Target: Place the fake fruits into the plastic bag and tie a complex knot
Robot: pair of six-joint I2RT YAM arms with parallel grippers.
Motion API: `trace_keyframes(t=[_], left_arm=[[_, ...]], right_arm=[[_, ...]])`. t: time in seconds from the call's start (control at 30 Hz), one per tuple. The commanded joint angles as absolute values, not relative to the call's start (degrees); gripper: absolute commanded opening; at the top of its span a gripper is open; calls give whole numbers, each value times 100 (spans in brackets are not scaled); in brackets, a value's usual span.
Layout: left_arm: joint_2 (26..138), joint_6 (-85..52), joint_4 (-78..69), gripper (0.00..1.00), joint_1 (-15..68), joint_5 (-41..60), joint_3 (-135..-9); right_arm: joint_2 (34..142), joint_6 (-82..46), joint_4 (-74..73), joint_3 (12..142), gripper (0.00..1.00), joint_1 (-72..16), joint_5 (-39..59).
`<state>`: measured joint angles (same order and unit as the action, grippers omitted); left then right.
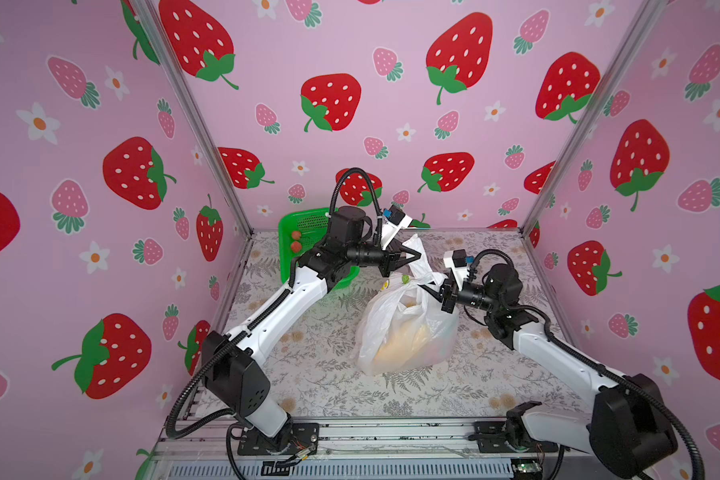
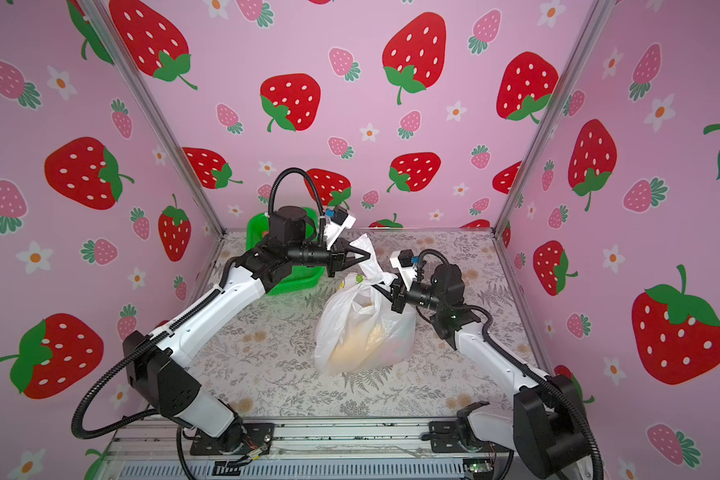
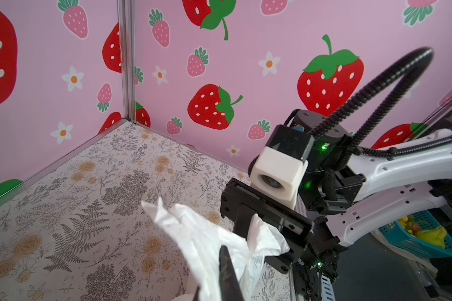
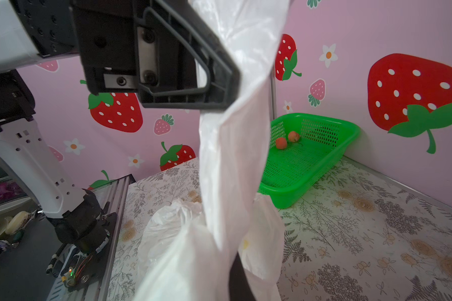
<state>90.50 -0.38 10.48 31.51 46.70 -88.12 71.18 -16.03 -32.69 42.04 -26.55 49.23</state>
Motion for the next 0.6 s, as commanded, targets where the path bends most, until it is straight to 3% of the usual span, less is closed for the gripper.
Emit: trace_keyframes(t=[0.0, 0.57], left_arm=[[8668, 168, 524, 0, 3110, 4603, -8543], [7714, 1388, -428, 4, 3335, 3873, -6556]], right_arm=[[7288, -2068, -3344, 4301, 2, -2553, 4809], [7579, -2835, -3153, 4646, 6, -2560, 4874]])
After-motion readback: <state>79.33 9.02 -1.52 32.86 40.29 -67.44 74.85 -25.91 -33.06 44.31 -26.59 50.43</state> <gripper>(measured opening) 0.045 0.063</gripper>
